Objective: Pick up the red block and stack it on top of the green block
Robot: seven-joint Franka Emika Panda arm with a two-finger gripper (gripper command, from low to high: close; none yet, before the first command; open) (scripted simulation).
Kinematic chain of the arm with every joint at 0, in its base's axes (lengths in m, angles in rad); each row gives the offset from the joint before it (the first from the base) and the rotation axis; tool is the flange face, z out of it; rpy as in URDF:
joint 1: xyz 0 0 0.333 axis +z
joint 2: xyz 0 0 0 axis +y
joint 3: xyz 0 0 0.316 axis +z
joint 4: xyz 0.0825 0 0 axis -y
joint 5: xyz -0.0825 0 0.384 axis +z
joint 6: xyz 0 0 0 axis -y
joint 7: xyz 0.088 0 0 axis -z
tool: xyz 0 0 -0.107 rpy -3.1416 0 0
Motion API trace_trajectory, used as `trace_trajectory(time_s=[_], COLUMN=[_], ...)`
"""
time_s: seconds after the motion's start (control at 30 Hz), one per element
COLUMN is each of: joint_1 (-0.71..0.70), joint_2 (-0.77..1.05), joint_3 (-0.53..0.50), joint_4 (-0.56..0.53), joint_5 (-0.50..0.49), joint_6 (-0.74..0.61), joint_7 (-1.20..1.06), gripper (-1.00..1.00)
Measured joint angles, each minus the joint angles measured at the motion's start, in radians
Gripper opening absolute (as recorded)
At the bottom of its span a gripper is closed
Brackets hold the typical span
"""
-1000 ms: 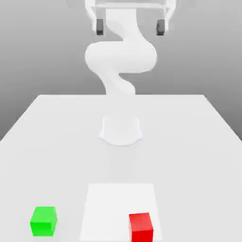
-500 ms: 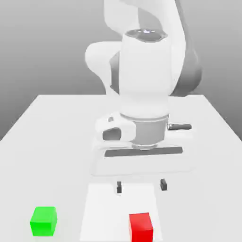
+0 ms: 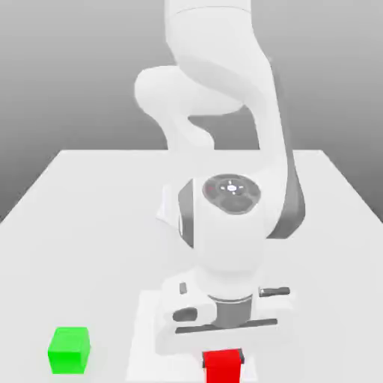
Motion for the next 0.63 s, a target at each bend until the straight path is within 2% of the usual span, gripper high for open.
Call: trace_trajectory(time_s=[0.13,0.37,0.5,0.53,0.63], joint_1=[-0.014,-0.208,-0.288,-0.297,-0.297], joint_2=[-0.128,-0.208,-0.109,-0.077,-0.077], joint_3=[0.002,-0.156,-0.189,-0.183,-0.183], joint_4=[-0.020,-0.021,-0.004,-0.002,-0.002], joint_5=[0.018,0.074,0.134,0.145,0.145], joint_6=[-0.109,-0.189,-0.110,-0.080,-0.080], joint_7=[-0.016,-0.108,-0.168,-0.177,-0.177], gripper=[-1.00,-1.00,-1.00,1.00,1.00])
